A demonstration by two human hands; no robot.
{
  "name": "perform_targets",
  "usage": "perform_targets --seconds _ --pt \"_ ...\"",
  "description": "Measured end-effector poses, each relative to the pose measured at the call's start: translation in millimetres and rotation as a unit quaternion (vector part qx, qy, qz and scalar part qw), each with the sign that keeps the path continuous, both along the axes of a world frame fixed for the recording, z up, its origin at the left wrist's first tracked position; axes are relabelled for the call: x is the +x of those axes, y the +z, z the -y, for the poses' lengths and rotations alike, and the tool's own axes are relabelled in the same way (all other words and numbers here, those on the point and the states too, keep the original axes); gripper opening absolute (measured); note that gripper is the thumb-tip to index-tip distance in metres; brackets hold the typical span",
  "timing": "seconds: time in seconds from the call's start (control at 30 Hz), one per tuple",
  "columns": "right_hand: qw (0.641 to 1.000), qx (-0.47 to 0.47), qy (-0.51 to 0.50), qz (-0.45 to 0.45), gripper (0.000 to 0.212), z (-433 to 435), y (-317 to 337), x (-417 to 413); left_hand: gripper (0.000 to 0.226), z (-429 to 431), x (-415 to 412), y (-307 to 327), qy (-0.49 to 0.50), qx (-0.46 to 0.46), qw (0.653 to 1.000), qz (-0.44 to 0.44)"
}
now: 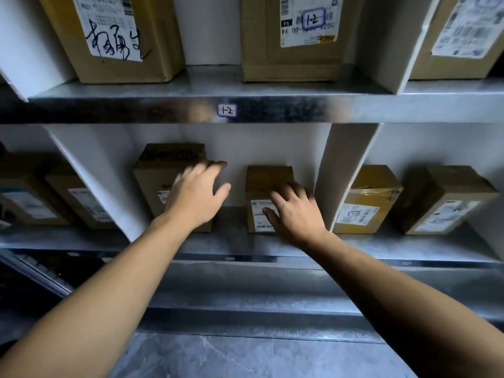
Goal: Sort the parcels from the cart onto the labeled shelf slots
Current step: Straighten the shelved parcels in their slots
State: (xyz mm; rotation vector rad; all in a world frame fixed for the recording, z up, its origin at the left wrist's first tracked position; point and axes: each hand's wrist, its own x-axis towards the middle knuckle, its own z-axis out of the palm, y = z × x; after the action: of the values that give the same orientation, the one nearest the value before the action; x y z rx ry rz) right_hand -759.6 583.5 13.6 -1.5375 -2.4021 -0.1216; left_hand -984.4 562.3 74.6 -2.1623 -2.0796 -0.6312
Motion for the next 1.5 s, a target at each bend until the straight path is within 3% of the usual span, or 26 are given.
perform_targets --seconds 0.2,0.37,0.73,1.13,1.27,1.5 --pt "1.000 0.012 0.007 -0.007 0.046 35 3 24 0.048 18 24 -7 -0.042 -0.017 0.999 -0.008" --pt "0.999 0.011 -0.037 -0.026 0.048 62 7 49 0.046 36 54 -5 -0.095 0.003 0.995 0.006" --pt "0.987 -0.043 -0.153 -0.033 0.046 152 -20 118 0.049 88 129 -25 -0.185 -0.064 0.980 0.046" --pt "0.971 -0.012 -0.224 -0.084 0.048 111 -4 210 0.050 55 241 -15 -0.268 -0.031 0.961 0.052" --pt "0.978 0.009 -0.199 -0.068 0.047 69 7 252 0.050 20 281 -14 -0.256 -0.021 0.966 0.043" --pt "0.980 0.005 -0.196 -0.029 0.044 3 11 319 0.053 -28 325 -23 -0.121 -0.086 0.988 0.037"
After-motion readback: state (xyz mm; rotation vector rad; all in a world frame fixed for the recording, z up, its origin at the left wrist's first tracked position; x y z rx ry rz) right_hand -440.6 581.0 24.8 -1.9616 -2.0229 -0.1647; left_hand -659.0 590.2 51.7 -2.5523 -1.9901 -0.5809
